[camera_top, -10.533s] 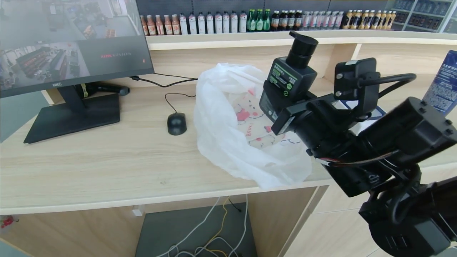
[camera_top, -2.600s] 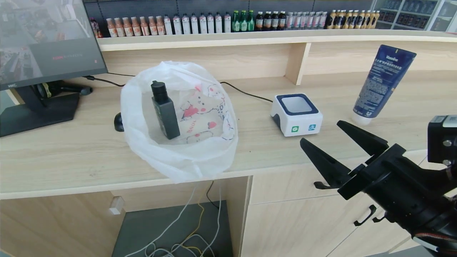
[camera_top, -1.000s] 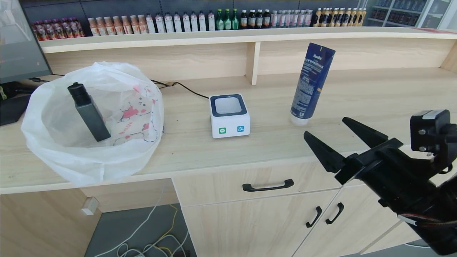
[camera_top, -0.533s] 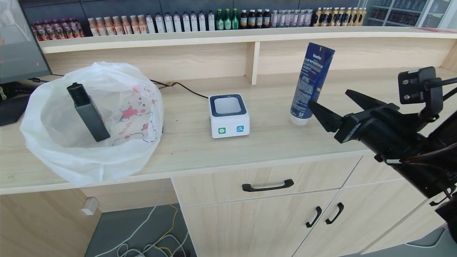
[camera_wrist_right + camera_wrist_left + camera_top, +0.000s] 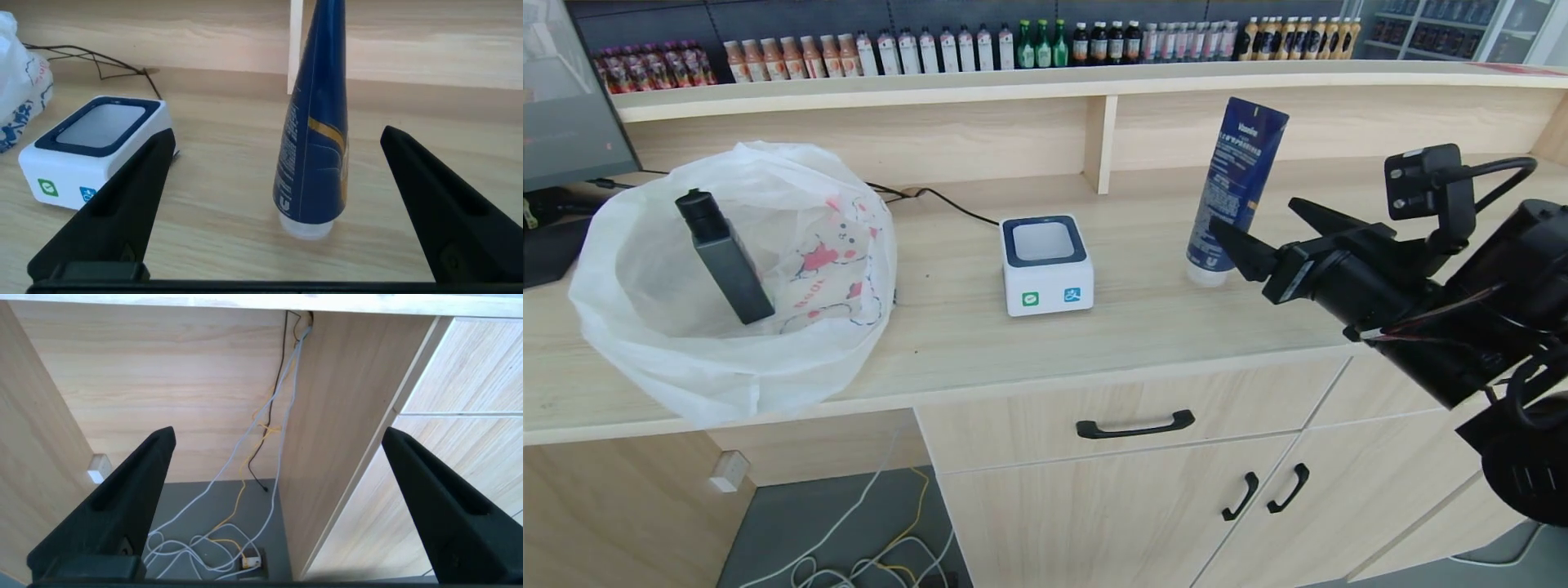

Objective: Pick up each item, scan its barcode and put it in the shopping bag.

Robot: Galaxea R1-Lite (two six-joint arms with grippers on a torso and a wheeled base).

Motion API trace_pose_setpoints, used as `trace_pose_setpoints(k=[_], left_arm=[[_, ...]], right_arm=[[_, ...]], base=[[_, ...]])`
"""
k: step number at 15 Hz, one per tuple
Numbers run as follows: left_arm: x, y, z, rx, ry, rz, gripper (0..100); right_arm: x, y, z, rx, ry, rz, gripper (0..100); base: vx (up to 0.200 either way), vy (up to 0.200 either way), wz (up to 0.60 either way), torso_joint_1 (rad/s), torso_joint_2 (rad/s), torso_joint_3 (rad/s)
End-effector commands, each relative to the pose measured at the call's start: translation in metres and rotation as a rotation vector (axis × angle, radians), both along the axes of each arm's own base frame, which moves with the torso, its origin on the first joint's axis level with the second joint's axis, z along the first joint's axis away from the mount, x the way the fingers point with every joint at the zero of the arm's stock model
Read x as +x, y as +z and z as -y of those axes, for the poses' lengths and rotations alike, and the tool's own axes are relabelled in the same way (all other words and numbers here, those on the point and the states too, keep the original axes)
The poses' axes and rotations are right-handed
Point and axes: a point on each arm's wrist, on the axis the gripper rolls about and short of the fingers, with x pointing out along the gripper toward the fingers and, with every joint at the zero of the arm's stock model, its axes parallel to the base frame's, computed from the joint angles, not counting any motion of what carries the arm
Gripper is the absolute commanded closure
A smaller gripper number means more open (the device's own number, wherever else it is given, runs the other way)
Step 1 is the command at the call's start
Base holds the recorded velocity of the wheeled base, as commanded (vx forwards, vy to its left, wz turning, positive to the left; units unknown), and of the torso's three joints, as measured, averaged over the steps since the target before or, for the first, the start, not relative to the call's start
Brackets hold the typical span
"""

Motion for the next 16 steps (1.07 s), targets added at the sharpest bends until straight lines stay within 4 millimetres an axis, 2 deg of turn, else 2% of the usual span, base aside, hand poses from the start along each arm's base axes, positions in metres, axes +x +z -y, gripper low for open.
trace_pose_setpoints(k=[1, 6, 10, 16], left_arm=[[0.000, 0.000, 0.000, -0.001, 0.000, 0.001, 0], [0.000, 0.000, 0.000, -0.001, 0.000, 0.001, 0], [0.000, 0.000, 0.000, -0.001, 0.000, 0.001, 0], [0.000, 0.000, 0.000, -0.001, 0.000, 0.001, 0]], right_arm=[[0.013, -0.006, -0.005, -0.003, 0.000, -0.013, 0], [0.045, 0.009, -0.016, -0.006, -0.001, -0.022, 0], [0.069, 0.011, -0.025, 0.002, -0.002, -0.005, 0], [0.084, 0.005, -0.023, -0.007, -0.018, -0.028, 0]], base=[[0.000, 0.000, 0.00, 0.000, 0.00, 0.000], [0.000, 0.000, 0.00, 0.000, 0.00, 0.000], [0.000, 0.000, 0.00, 0.000, 0.00, 0.000], [0.000, 0.000, 0.00, 0.000, 0.00, 0.000]])
